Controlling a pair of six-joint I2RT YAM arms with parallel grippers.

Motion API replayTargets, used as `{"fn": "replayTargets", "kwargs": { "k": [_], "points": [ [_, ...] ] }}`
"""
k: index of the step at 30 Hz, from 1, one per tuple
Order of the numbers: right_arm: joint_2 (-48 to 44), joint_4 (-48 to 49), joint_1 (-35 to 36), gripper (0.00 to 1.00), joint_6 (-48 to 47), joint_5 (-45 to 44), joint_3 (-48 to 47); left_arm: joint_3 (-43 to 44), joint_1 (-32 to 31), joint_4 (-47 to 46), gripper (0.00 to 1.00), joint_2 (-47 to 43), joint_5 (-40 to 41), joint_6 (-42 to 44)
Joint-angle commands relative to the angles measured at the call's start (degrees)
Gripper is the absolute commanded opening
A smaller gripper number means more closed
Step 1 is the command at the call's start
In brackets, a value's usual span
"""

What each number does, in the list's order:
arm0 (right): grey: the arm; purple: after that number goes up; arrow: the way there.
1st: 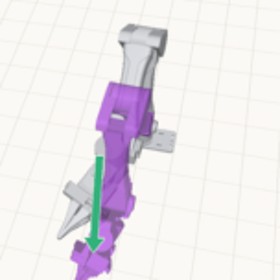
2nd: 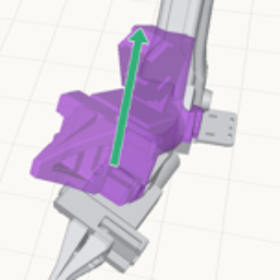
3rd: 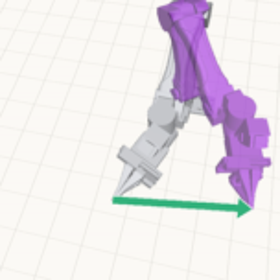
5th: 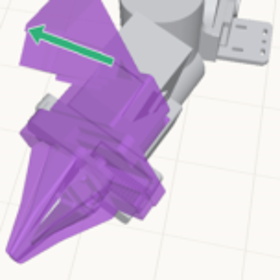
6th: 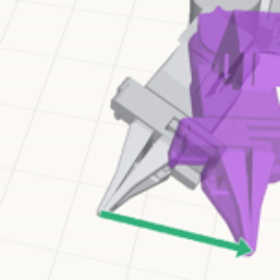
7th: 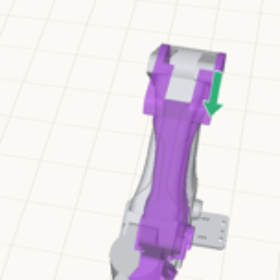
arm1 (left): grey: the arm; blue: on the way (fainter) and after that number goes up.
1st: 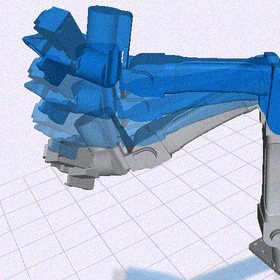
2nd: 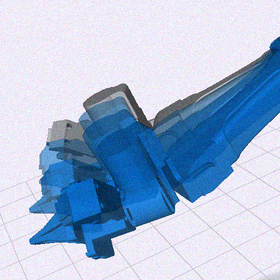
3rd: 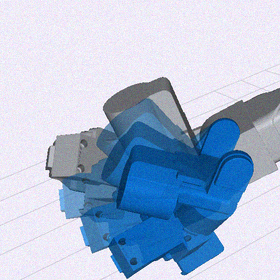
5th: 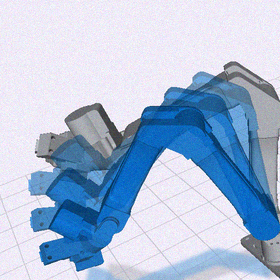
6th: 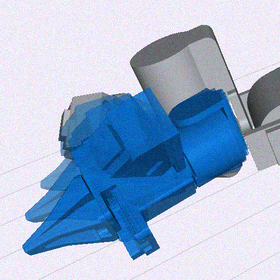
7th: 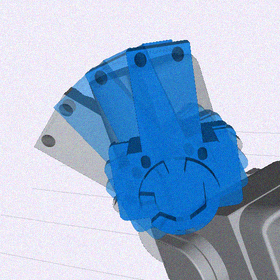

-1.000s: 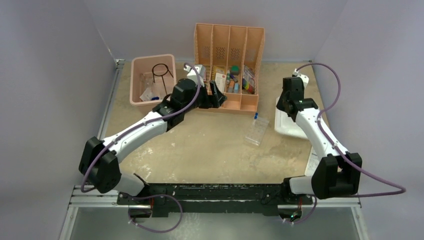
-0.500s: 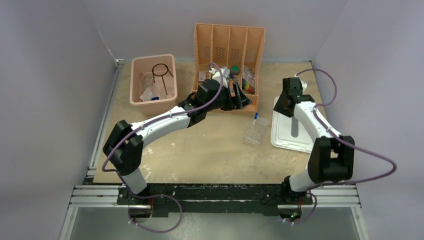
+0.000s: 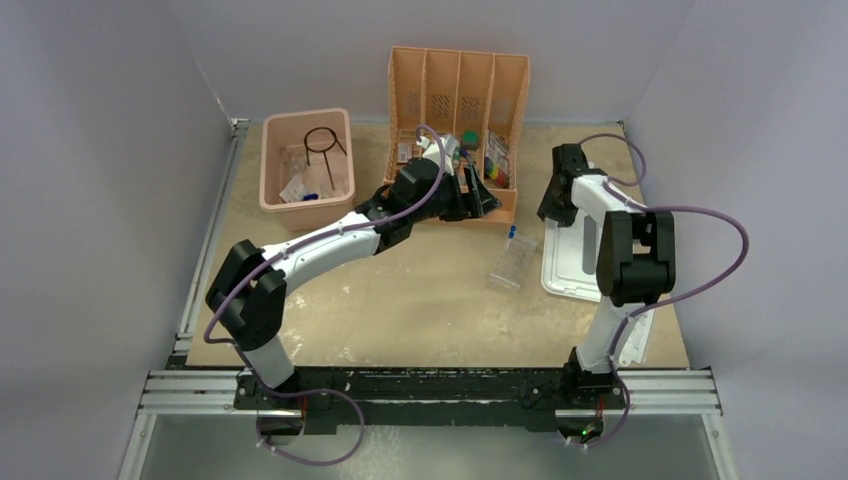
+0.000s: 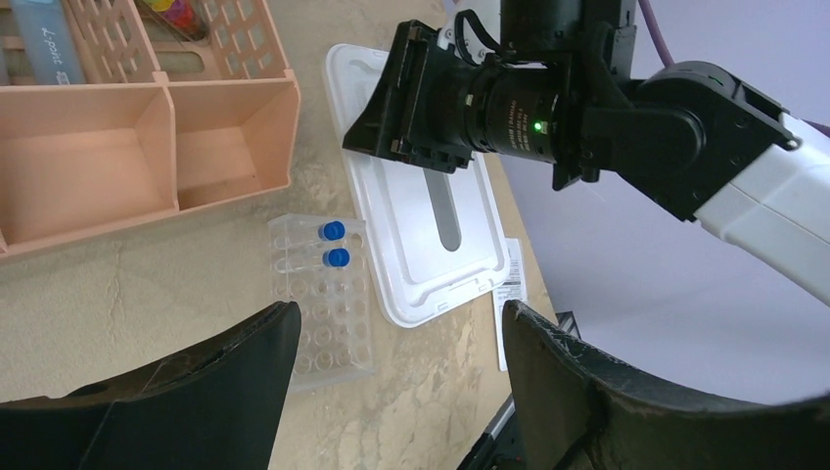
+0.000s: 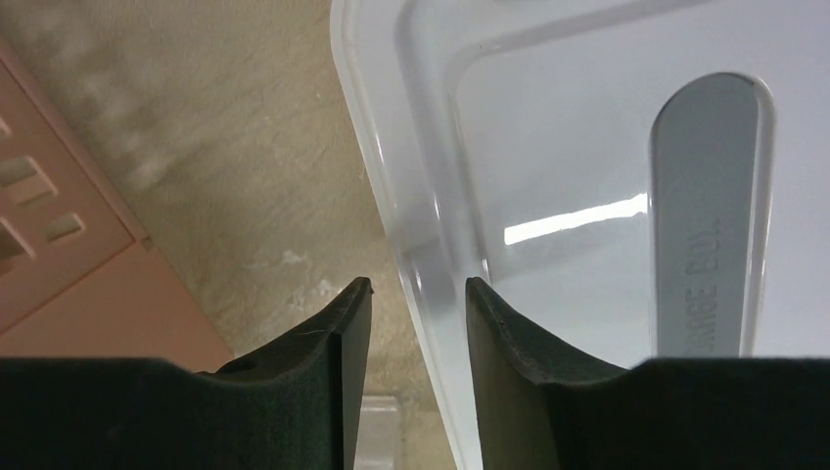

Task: Organize the chemistry lab equipment

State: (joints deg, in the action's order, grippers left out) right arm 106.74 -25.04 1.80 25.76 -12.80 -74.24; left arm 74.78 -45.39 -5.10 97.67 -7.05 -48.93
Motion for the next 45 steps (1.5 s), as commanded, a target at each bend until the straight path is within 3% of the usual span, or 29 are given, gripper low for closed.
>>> {"fn": "replayTargets", "kwargs": {
  "k": [1, 7, 12, 16, 30, 45],
  "points": [
    [2.10, -1.08, -0.05, 0.42, -1.00, -3.11, -3.79, 2.59, 0.17, -1.31, 0.74, -1.07, 0.41, 0.75],
    [6.27, -1.25, -0.13, 0.41, -1.77, -2.20, -5.74, 4.07, 0.12, -0.16, 0.74, 0.02, 0.28, 2.09],
    [8.24, -1.09, -0.14, 0.18, -2.29, -3.97, -7.38, 5.37, 0.12, 0.43, 0.74, 0.88, 0.28, 3.32],
    [4.82, -0.08, -0.12, 0.09, -3.28, -7.44, -8.14, 7.13, 0.13, 0.60, 0.74, 2.48, -0.22, 3.75],
    [-9.14, -0.07, -0.22, 0.07, -5.81, -7.12, -6.14, 15.82, -1.07, 0.19, 0.74, 10.58, -3.15, 1.53],
    [-22.36, -2.63, -0.66, 0.05, -0.82, 4.45, -4.18, 20.19, -5.03, 1.90, 0.74, 16.66, -5.80, 1.25]
  ]
}}
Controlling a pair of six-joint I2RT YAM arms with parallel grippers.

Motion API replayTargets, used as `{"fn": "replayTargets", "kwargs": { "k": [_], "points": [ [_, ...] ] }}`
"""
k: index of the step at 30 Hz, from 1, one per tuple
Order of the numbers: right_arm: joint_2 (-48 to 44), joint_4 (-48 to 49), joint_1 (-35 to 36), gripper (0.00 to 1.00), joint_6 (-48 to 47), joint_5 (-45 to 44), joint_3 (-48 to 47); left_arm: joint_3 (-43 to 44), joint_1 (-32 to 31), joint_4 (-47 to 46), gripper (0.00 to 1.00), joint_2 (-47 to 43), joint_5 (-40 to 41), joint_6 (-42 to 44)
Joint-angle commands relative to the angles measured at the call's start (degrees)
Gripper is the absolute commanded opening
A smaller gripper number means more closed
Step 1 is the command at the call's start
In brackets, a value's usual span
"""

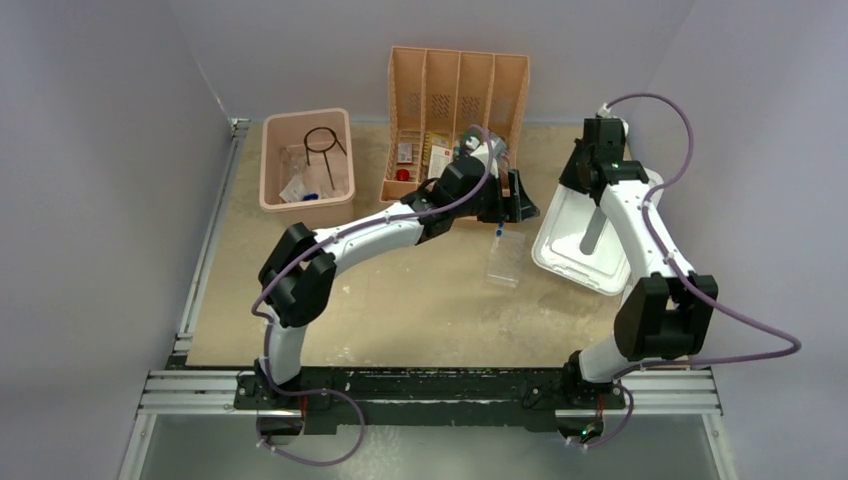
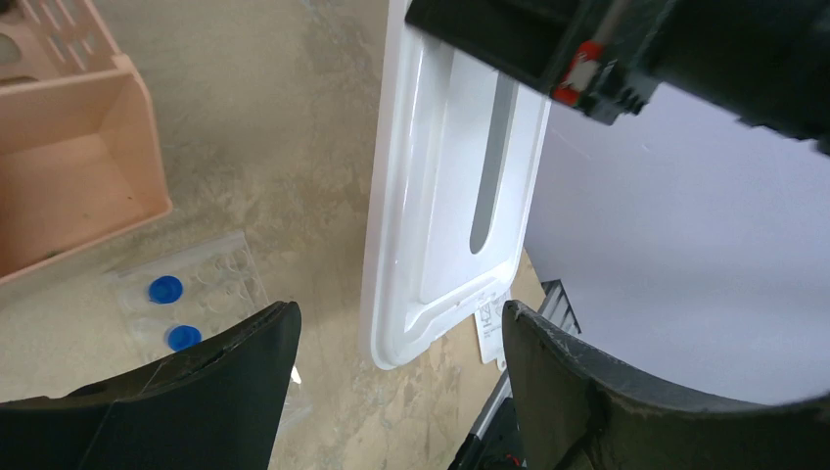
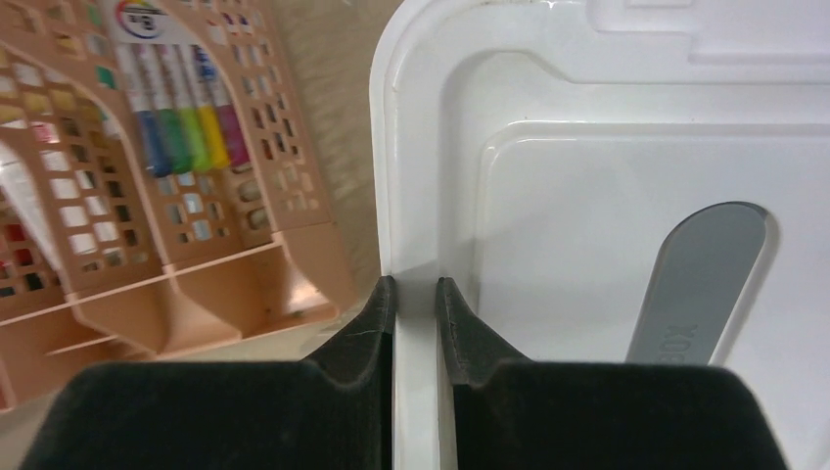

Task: Organize the chemistry lab equipment

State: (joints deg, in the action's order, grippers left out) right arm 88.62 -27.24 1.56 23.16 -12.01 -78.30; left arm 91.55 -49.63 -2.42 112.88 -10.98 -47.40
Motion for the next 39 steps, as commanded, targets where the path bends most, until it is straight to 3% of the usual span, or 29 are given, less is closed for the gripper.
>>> {"fn": "replayTargets", "kwargs": {
  "k": [1, 8, 16, 25, 27, 29, 33, 39],
  "points": [
    [-4.85, -0.81, -0.42, 0.05, 2.14, 4.33, -0.18, 3.81, -1.06, -0.71, 0.74, 2.00, -2.45, -0.29],
    [-9.06, -1.60, -0.68, 0.06, 5.09, 10.48, -0.16, 1.15, -2.00, -8.48, 0.68, 2.29, -11.38, -3.67],
    [-10.06, -1.38, -0.66, 0.06, 7.78, 17.65, -1.74, -3.02, -1.97, -4.98, 0.59, -0.35, -8.67, 0.28],
    [-10.48, -1.51, -0.60, 0.07, 7.97, 19.04, -2.64, -4.76, -1.89, -8.77, 0.12, -4.10, -11.91, 1.13],
    [-10.45, -2.06, -0.66, 0.13, 7.91, 19.19, -3.36, -4.95, -1.66, -8.82, 0.01, -5.69, -13.00, 1.56],
    [-10.63, -2.33, -0.68, 0.30, 7.97, 19.47, -4.11, -4.92, -0.59, -8.94, 0.00, -7.48, -14.80, 1.37],
    [-11.06, -3.03, -0.66, 0.55, 8.57, 20.67, -7.14, -5.72, 3.42, -12.48, 0.00, -11.10, -20.50, -2.78],
    [-11.23, -1.91, -0.68, 0.66, 9.91, 24.17, -14.61, -8.16, 11.69, -21.50, 0.00, -17.60, -27.49, -11.45]
  ]
}}
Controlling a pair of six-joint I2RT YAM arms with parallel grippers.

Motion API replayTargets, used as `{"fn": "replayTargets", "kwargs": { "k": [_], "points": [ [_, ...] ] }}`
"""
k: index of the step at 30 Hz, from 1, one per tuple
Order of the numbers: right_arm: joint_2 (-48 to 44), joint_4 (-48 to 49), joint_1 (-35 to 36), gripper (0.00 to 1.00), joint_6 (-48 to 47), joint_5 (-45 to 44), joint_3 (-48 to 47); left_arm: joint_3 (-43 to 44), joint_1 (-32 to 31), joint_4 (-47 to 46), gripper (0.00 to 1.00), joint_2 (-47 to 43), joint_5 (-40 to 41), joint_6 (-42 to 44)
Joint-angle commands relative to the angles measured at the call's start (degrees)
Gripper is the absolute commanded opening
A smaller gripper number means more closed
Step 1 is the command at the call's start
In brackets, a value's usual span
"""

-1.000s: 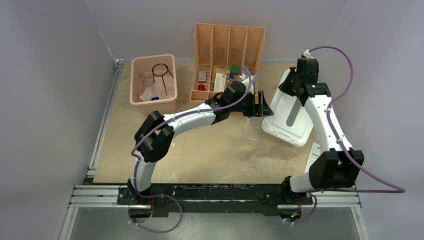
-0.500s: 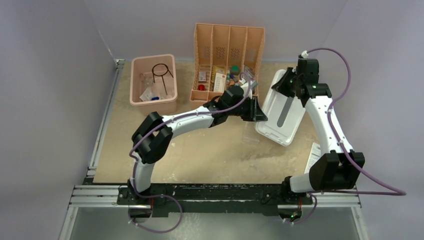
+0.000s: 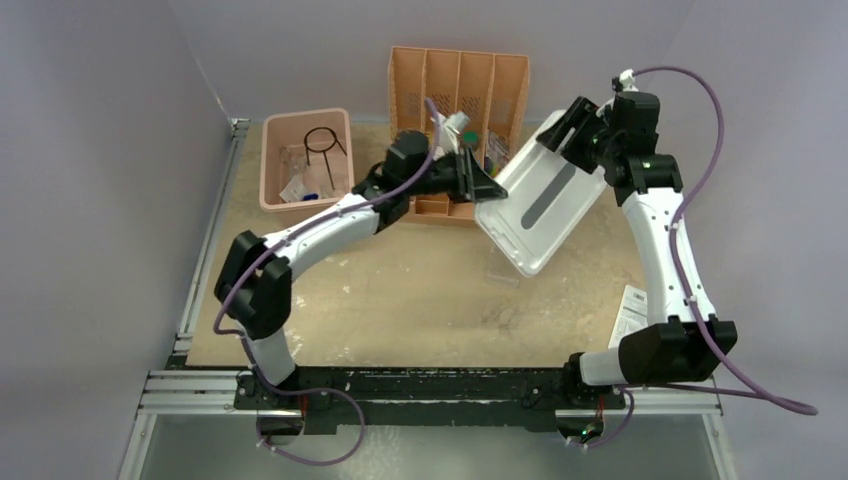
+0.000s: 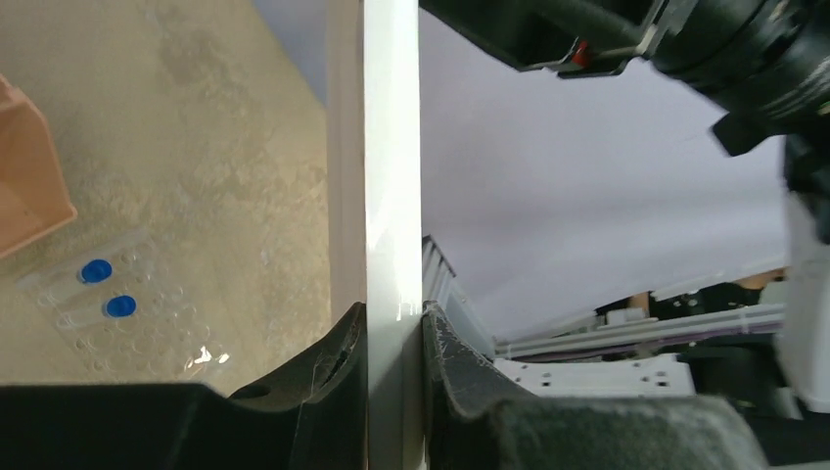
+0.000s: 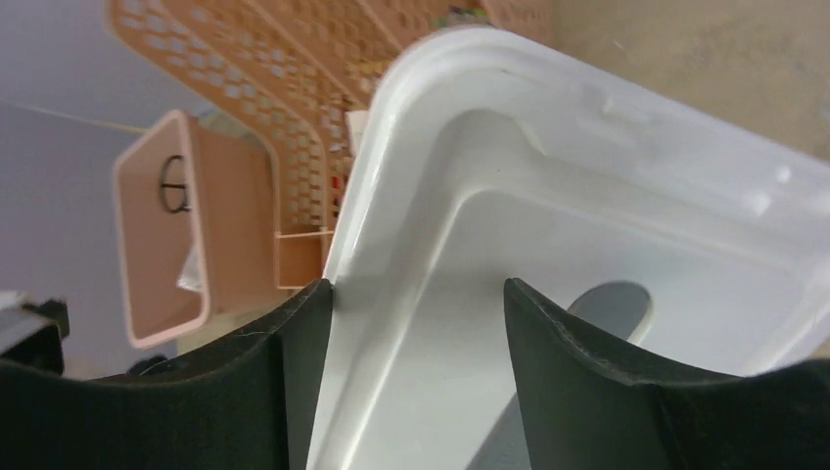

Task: Organize the chemistry lab equipment

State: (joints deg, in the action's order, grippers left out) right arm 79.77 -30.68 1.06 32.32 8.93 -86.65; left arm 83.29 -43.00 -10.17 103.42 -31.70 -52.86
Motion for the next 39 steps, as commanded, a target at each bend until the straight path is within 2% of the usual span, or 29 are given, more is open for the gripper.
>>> {"fn": "replayTargets", "kwargs": {
  "k": [1, 5, 10, 15, 19, 22, 26, 32, 36, 39],
  "points": [
    [-2.22, 1.74, -0.18, 0.67, 0.87, 3.13, -8.16, 0.20, 6.32, -15.07, 0.00, -8.88, -7.78, -7.46],
    [-1.18, 2.18, -0.15, 0.68, 0.68, 2.90, -12.87, 0.13, 10.90, -21.95, 0.00, -10.39, -10.72, -15.18],
    [-0.45, 3.86, -0.14, 0.68, 0.75, 3.03, -14.16, -0.01, 18.26, -26.90, 0.00, -11.94, -11.00, -22.10],
    [0.83, 6.30, 0.07, 0.68, 0.67, 4.03, -12.88, -2.25, 28.86, -27.62, 0.00, -14.87, -11.54, -24.33],
    [2.37, 8.69, 2.47, 0.68, 2.02, 4.04, -11.61, -6.06, 38.94, -23.27, 0.00, -18.18, -11.63, -22.61],
    [4.41, 9.70, 7.08, 0.68, 1.88, 1.77, -12.66, -7.73, 44.95, -12.57, 0.00, -20.82, -9.62, -16.36],
    [8.50, 10.18, 12.60, 0.67, 0.85, -0.32, -14.92, -9.10, 51.78, -4.42, 0.00, -22.41, -7.93, -12.03],
    [14.03, 12.71, 20.40, 0.66, 0.48, -1.70, -18.40, -7.89, 58.27, 9.62, 0.00, -23.11, -7.40, -5.49],
    [18.06, 14.39, 24.29, 0.66, -1.49, -2.34, -21.02, -10.86, 62.36, 10.04, 0.00, -22.82, -9.96, -9.05],
    [21.13, 19.13, 26.29, 0.66, -3.56, -3.62, -20.50, -12.49, 64.13, 12.29, 0.00, -22.99, -11.65, -9.89]
  ]
}}
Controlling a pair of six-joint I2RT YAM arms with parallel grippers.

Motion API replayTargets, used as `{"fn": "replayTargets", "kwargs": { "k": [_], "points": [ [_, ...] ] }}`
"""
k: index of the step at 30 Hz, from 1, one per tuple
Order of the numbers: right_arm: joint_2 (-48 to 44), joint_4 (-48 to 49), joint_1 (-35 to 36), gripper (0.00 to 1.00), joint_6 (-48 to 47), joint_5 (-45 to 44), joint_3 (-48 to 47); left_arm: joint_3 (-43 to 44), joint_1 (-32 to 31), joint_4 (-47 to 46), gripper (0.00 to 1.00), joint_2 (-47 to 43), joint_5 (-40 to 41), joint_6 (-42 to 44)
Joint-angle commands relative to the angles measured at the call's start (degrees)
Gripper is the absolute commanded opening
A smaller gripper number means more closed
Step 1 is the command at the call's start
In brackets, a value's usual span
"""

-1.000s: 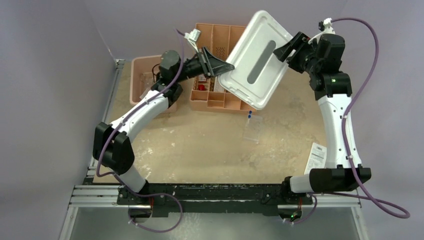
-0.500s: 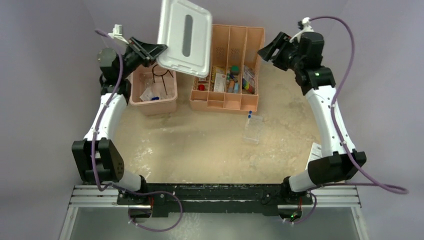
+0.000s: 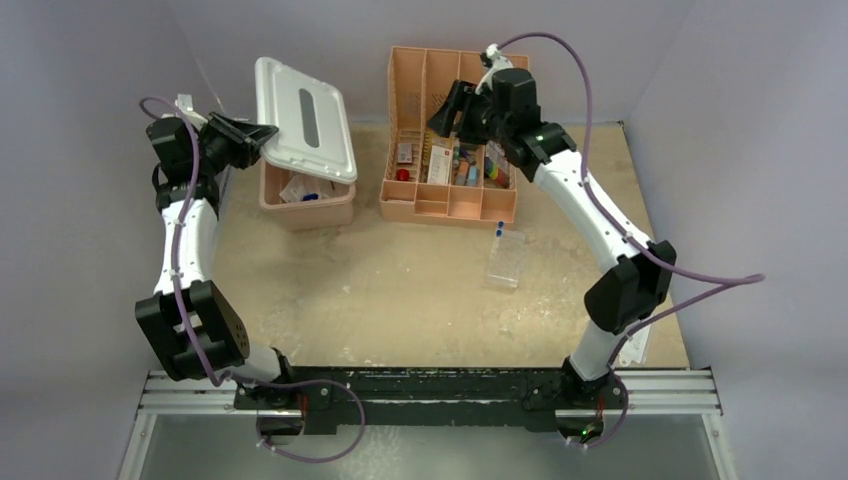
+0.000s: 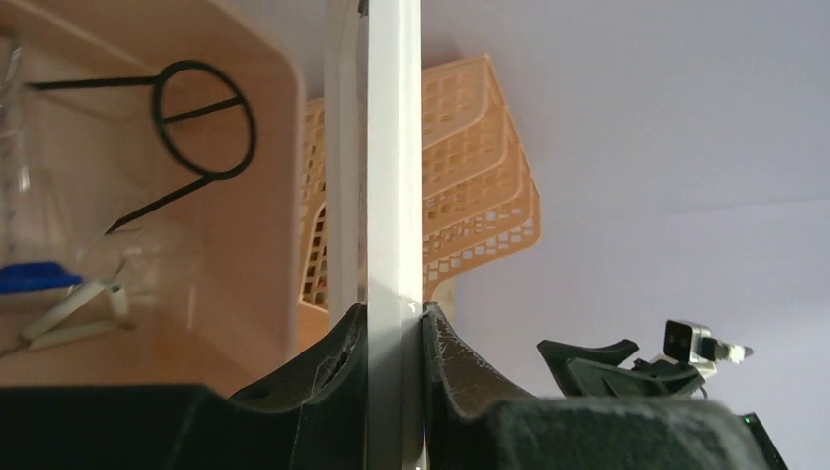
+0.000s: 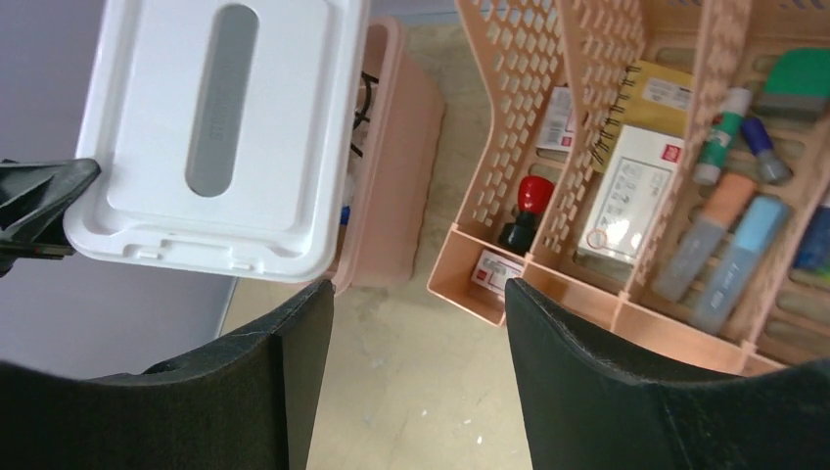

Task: Organize the chemistry lab equipment

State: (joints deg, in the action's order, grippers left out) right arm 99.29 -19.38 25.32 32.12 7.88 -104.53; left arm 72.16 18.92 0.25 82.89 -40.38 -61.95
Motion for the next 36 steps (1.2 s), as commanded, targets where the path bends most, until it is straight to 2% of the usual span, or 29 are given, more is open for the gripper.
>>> {"fn": "replayTargets", "kwargs": {
  "k": [1, 5, 10, 13, 20, 26, 27, 28, 30, 33, 36],
  "points": [
    [3.55, 8.32, 2.33, 0.66, -3.57, -2.18, -4.09, -1.56, 2.67, 2.57, 0.00, -2.37, -3.41, -0.87],
    [11.12, 6.38, 4.65, 0.66, -4.61, -2.26, -12.17, -0.85, 3.27, 3.61, 0.00, 0.12, -4.63, -0.28],
    [15.09, 7.83, 8.22, 0.66, -4.88, -4.19, -13.80, 0.37, 3.32, 0.67, 0.00, 5.05, -6.92, -3.19],
    [17.74, 7.67, 10.21, 0.66, -5.88, -5.81, -15.23, 1.50, 3.62, 6.24, 0.00, 6.57, -5.13, 0.92],
    [22.81, 6.79, 13.65, 0.66, -8.69, -6.71, -19.03, -0.78, 6.13, 7.44, 0.00, 8.78, -4.59, 2.12],
    [25.20, 6.54, 14.72, 0.66, -9.93, -6.52, -19.55, 2.26, 6.70, 14.60, 0.00, 10.18, -2.19, 8.01],
    [25.52, 6.59, 14.71, 0.67, -10.13, -6.12, -19.57, 2.28, 6.85, 14.98, 0.02, 10.33, -1.98, 8.29],
    [25.94, 6.63, 14.73, 0.67, -10.25, -5.36, -19.63, 2.24, 7.21, 15.22, 0.10, 10.41, -1.73, 8.37],
    [26.55, 6.73, 14.70, 0.68, -10.08, -2.22, -19.62, 2.11, 7.88, 15.24, 0.17, 10.72, -0.94, 7.76],
    [27.45, 7.48, 14.75, 0.69, -9.46, 1.60, -19.34, 3.10, 8.61, 15.67, 0.20, 11.33, 0.54, 8.36],
    [28.83, 8.24, 14.76, 0.69, -8.22, 4.27, -19.94, 5.64, 8.85, 21.60, 0.21, 12.28, 3.97, 12.44]
  ]
}}
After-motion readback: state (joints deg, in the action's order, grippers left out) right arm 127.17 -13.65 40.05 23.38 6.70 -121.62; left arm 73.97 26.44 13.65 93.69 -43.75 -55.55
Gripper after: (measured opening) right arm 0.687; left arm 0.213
